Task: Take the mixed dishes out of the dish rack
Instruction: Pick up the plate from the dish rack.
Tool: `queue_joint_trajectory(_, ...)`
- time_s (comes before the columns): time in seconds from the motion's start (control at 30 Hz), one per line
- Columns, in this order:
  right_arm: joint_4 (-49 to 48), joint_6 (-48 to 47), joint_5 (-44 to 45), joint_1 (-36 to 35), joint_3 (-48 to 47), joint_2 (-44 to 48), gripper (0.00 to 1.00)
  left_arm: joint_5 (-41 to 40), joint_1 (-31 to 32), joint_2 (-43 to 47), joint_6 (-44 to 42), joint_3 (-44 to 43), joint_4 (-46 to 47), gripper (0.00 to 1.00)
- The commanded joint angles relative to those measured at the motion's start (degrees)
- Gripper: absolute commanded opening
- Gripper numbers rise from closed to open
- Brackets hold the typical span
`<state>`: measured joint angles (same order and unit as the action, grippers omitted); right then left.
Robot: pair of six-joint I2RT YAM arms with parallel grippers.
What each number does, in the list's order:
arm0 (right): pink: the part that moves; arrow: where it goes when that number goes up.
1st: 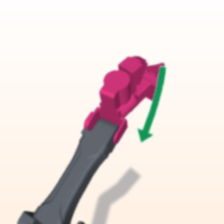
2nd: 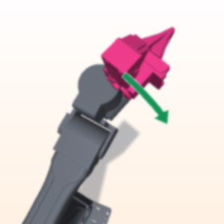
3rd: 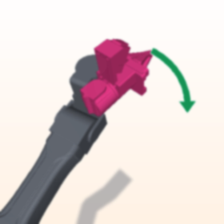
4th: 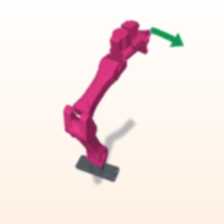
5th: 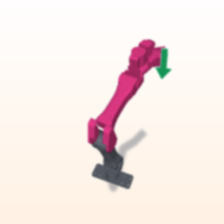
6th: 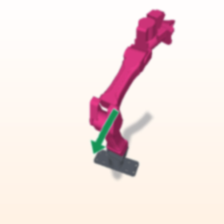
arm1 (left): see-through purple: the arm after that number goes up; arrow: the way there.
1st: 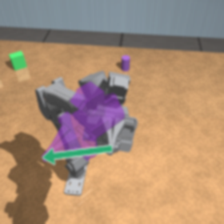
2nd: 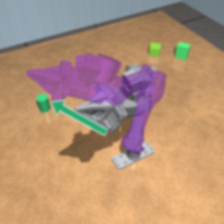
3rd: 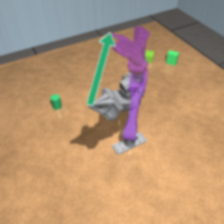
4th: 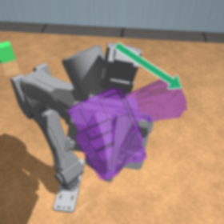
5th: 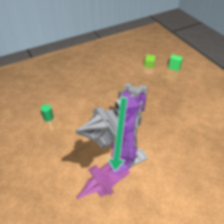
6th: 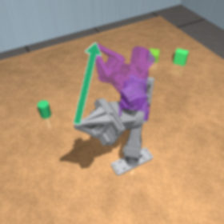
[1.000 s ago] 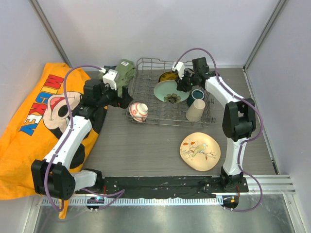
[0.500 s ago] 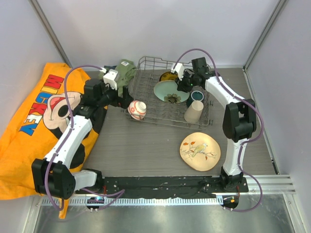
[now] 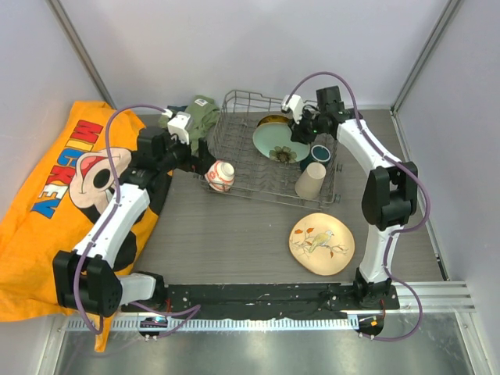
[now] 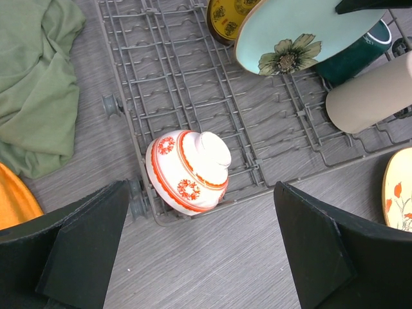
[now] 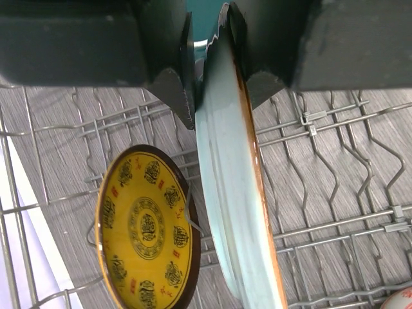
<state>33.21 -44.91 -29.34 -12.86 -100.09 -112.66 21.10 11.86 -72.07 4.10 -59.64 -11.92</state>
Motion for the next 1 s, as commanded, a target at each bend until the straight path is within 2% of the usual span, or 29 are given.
queue_joint_trajectory(0.0, -3.3, 1.7, -2.8, 0.8, -4.8, 6.2, 0.13, 1.2, -0.4, -0.4, 0.5, 0.3, 3.4, 1.0)
queue_joint_trajectory(0.6, -3.2, 10.8, -12.3, 0.7, -8.8, 7.2, 0.13, 2.6, -0.4, -1.7, 0.7, -0.4, 3.9, 1.0)
queue_joint_trajectory(0.8, -3.0, 13.4, -14.6, 0.4, -8.4, 9.7, 0.13, 11.8, -0.4, -2.1, -2.1, -3.5, 4.3, 1.0)
queue_joint_trajectory(0.97, -2.8, 14.3, -16.2, -0.6, -5.3, 14.0, 0.13, 15.6, -0.4, -3.6, -6.6, -8.1, 3.9, 1.0)
